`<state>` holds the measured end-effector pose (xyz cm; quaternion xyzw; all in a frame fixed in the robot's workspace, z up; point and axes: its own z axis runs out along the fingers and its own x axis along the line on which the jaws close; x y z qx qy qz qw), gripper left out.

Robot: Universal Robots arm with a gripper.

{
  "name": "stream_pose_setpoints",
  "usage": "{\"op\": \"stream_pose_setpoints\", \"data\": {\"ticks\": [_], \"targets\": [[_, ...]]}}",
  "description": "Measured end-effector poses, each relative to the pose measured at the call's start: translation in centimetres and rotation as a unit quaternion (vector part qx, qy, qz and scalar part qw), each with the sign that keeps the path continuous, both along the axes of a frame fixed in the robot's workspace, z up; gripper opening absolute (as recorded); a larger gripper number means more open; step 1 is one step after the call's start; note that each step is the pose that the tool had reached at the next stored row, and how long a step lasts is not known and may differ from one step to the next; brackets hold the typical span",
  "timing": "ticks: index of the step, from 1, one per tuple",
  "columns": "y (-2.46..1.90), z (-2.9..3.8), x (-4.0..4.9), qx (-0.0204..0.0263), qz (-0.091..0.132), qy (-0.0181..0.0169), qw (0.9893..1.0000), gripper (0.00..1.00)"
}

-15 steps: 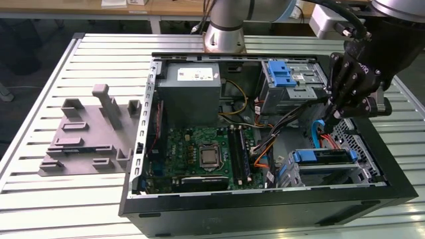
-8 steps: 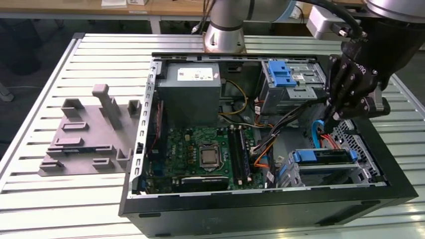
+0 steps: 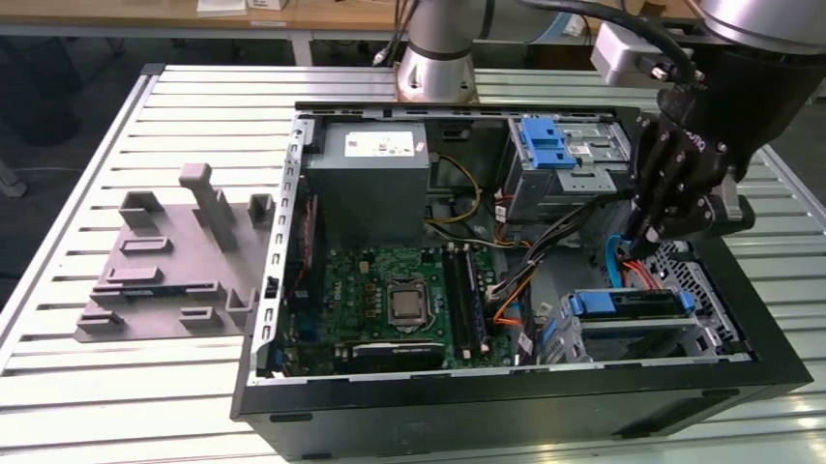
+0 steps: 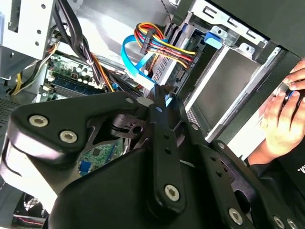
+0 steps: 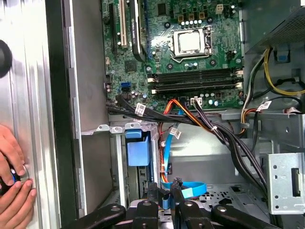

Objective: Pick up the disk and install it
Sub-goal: 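Insert the second disk wire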

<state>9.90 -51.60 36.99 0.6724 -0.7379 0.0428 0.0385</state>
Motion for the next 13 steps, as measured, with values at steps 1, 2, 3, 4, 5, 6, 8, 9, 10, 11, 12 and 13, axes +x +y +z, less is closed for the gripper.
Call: {"op": "stream_pose_setpoints", "data": {"ticks": [1, 2, 3, 4, 5, 6, 8, 9, 10, 11, 12, 13], "targets": [[0.0, -0.2, 0.0, -0.0025, 0.0, 0.0, 1.0, 0.25], [0.0, -0.3, 0.0, -0.0034, 0.0, 0.0, 1.0, 0.25], [0.0, -0.45, 0.0, -0.0049, 0.0, 0.0, 1.0, 0.25], [0.0, -0.57, 0.0, -0.0052, 0.0, 0.0, 1.0, 0.24], [0.0, -0.61, 0.0, -0.0053, 0.0, 0.0, 1.0, 0.17], [0.0, -0.64, 0.0, -0.0046, 0.0, 0.0, 1.0, 0.17], [0.0, -0.7, -0.01, 0.0063, 0.0, 0.0, 1.0, 0.16], [0.0, -0.72, -0.01, 0.0135, 0.0, 0.0, 0.9999, 0.16], [0.0, -0.78, 0.0, 0.0188, 0.0, 0.0, 0.9998, 0.16], [0.0, -0.87, 0.0, 0.021, 0.0, -0.0002, 0.9998, 0.16], [-0.01, -0.97, 0.0, 0.022, 0.0, -0.0006, 0.9998, 0.16], [-0.07, -1.02, 0.01, 0.0227, 0.0, -0.0013, 0.9997, 0.16]]}}
